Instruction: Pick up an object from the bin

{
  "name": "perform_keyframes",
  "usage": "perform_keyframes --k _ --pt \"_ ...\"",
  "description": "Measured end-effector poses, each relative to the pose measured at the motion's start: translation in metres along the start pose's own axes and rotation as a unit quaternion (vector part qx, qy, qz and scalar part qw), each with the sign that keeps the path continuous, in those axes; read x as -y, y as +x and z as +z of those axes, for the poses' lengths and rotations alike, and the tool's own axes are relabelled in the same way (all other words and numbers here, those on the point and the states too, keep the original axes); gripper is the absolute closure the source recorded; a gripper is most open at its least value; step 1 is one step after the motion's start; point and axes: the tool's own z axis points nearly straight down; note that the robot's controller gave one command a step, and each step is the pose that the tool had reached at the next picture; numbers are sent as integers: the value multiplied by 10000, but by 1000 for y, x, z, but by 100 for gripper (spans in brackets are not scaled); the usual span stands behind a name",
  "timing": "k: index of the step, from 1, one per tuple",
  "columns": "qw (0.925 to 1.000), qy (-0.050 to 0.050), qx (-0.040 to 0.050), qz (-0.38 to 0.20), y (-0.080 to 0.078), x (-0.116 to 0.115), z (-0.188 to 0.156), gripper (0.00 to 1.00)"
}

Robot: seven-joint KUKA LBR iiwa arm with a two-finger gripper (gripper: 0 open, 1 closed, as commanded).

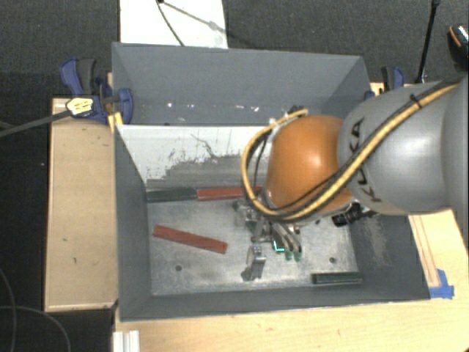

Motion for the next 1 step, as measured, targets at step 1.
perform_keyframes --k 1 --pt "9999 -2 4 -122 -32 -29 88 0"
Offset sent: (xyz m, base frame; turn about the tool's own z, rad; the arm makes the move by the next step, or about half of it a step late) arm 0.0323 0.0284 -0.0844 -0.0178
